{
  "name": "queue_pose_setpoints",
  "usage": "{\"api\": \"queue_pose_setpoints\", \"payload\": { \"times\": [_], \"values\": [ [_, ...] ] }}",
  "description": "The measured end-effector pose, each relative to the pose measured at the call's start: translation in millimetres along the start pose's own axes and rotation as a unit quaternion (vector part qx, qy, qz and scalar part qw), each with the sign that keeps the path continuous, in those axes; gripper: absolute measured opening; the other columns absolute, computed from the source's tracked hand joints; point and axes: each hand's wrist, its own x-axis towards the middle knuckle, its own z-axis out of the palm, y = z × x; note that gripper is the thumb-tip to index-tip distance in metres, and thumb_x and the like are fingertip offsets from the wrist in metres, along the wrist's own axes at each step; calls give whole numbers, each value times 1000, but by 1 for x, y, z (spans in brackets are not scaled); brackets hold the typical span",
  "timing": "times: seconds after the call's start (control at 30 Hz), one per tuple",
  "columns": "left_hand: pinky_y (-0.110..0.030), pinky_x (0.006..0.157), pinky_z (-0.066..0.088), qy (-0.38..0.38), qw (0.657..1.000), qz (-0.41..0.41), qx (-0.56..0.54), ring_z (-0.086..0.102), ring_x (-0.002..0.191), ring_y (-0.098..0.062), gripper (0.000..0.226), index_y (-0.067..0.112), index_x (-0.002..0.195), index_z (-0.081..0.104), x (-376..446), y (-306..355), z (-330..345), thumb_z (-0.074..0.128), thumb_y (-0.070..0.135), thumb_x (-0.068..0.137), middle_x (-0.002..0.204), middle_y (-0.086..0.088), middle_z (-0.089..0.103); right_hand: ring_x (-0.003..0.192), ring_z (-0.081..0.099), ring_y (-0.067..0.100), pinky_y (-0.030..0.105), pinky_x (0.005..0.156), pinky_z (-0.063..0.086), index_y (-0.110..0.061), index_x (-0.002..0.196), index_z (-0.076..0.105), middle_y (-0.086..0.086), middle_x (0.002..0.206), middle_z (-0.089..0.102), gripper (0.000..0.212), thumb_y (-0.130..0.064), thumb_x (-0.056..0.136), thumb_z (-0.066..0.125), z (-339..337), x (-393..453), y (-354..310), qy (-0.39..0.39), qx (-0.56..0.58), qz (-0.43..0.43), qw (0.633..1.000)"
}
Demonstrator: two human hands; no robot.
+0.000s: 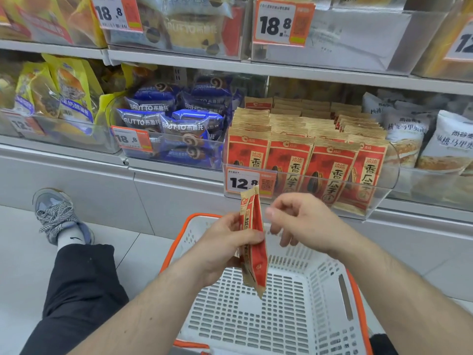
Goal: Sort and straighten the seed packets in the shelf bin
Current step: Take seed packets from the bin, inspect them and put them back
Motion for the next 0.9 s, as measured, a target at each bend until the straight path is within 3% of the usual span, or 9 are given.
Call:
{"api": "queue_pose_setpoints", "payload": {
  "times": [0.07, 0.17, 0.23, 0.4, 0.63, 0.77, 0.83, 0.9],
  "values": [
    [-45, 74, 55, -24, 1000, -6, -4, 69, 85, -18, 56, 17, 121, 64, -1, -2, 1, 72, 18, 66, 95, 1, 73, 59, 70, 17, 32, 59, 54, -18, 83, 64, 0, 73, 71, 23, -36, 96, 58, 2, 1, -2, 47, -17, -25, 998],
    [-42, 72, 55, -53, 999, -3, 1, 64, 97, -23, 54, 16, 122, 65, 0, -4, 3, 67, 17, 68, 119, -12, 69, 55, 67, 13, 24, 54, 49, -17, 77, 61, -4, 65, 67, 25, -24, 99, 53, 11, 3, -3, 49, -38, -44, 997],
    [-40, 69, 54, -69, 998, -5, -13, 61, 96, -25, 50, 12, 117, 66, 0, -6, 2, 65, 15, 68, 113, -21, 66, 52, 66, 15, 24, 51, 47, -8, 75, 60, -2, 62, 66, 27, -15, 100, 49, 14, 6, -1, 39, -8, -31, 999],
    [-42, 73, 50, -142, 988, 7, -66, 61, 75, -25, 28, 19, 86, 73, 4, -7, -2, 71, 22, 58, 86, -11, 66, 46, 57, 23, 25, 44, 46, 2, 79, 57, 19, 63, 59, 28, -3, 103, 42, 15, 7, -1, -21, 204, 9, 979],
    [-37, 65, 52, -147, 987, 3, -71, 59, 79, -23, 28, 19, 85, 72, 9, -5, -2, 71, 24, 57, 85, -9, 65, 47, 57, 20, 25, 45, 47, 3, 85, 58, 16, 63, 59, 27, -7, 104, 42, 14, 9, 0, -25, 223, 2, 975],
    [-33, 56, 53, -91, 992, -14, -83, 62, 70, -18, 35, 11, 101, 67, 8, -3, 0, 70, 15, 66, 81, -9, 66, 54, 62, 19, 28, 53, 49, -3, 82, 60, 10, 64, 63, 26, -16, 102, 52, 12, 8, 2, -24, 165, -5, 986],
    [-39, 58, 57, -43, 993, -27, -102, 65, 82, -25, 53, 3, 115, 64, 8, -4, 1, 76, 16, 65, 88, -15, 66, 59, 65, 18, 30, 58, 51, -6, 77, 62, 6, 64, 67, 25, -22, 96, 63, 7, 7, 3, -81, 82, 6, 993],
    [-48, 67, 57, -2, 990, -46, -135, 62, 90, -32, 62, 3, 118, 62, 9, -6, 1, 73, 26, 62, 90, -17, 64, 66, 69, 16, 31, 63, 52, -6, 75, 66, 3, 66, 70, 23, -23, 89, 72, 2, 4, 3, -176, -15, 24, 984]
  ]
}}
